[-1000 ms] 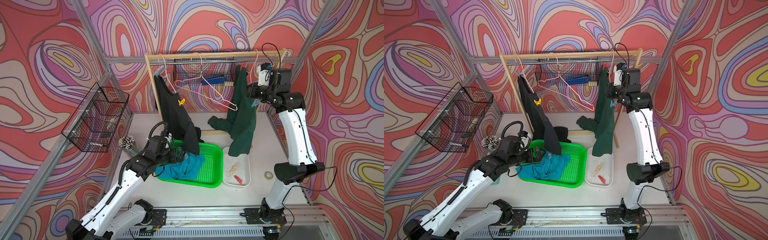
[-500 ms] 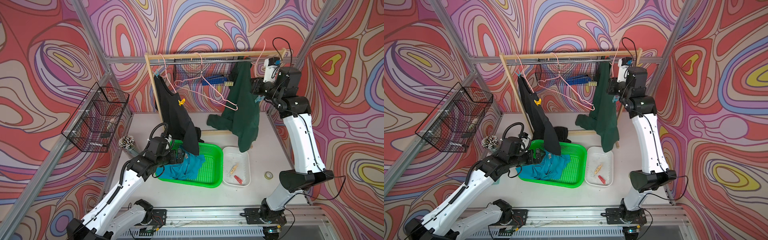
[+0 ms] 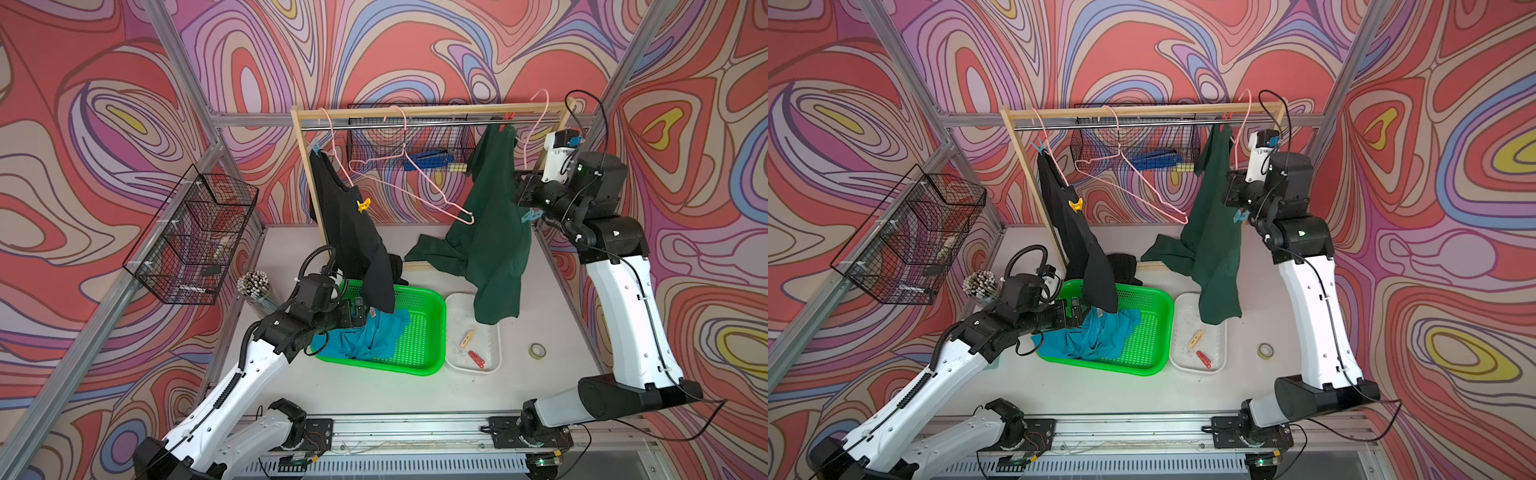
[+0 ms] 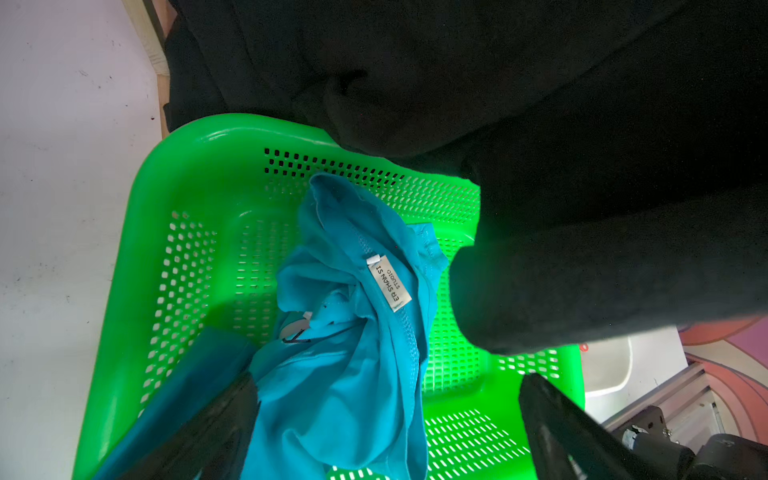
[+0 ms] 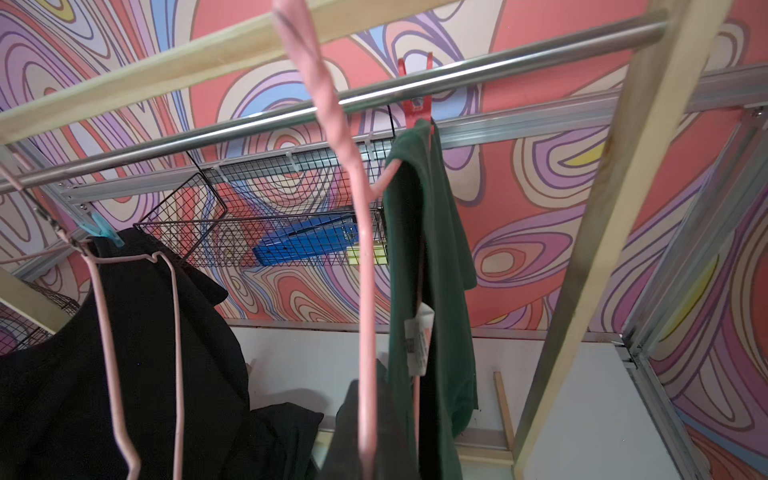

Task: Remove the clothespins securing t-shirts to the hanger
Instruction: Pick up the hanger from the clothes rail.

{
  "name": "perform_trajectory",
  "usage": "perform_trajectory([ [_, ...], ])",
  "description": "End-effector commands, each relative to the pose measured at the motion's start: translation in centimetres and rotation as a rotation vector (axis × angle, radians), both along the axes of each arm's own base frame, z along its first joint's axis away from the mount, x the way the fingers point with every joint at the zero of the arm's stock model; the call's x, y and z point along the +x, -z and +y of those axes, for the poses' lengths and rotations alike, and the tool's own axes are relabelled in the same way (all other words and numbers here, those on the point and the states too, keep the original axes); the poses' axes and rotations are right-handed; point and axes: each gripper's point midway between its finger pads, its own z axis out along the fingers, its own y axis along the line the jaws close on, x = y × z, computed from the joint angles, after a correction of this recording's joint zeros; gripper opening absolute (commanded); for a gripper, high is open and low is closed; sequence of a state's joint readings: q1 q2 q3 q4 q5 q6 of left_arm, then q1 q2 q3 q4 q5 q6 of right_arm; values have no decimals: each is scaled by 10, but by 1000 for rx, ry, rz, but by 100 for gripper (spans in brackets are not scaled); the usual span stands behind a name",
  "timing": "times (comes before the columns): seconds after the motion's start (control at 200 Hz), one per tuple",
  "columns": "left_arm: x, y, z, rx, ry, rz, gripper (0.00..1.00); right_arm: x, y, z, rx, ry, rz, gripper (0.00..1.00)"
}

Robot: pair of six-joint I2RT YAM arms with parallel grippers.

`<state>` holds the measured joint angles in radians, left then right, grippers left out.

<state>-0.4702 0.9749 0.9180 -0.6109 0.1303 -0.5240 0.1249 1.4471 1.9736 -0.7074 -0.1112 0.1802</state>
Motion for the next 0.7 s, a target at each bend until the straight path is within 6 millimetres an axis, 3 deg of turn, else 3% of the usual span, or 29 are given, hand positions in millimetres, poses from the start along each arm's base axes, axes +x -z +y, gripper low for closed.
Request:
perform_trajectory([
  [0.0, -2, -2, 5, 8, -16, 3, 100, -22, -19, -6, 3, 11, -65, 0],
  [0.396, -2, -14, 12, 10, -50, -15, 100, -49, 44, 1, -13, -46, 131, 0],
  [0.456, -3, -16, 13, 7, -56, -18, 100, -60, 36, 6, -1, -79, 99, 0],
  [0.696, -7, -18, 16, -4, -68, -34, 100, -126, -35, 11, 67, -154, -126, 0],
])
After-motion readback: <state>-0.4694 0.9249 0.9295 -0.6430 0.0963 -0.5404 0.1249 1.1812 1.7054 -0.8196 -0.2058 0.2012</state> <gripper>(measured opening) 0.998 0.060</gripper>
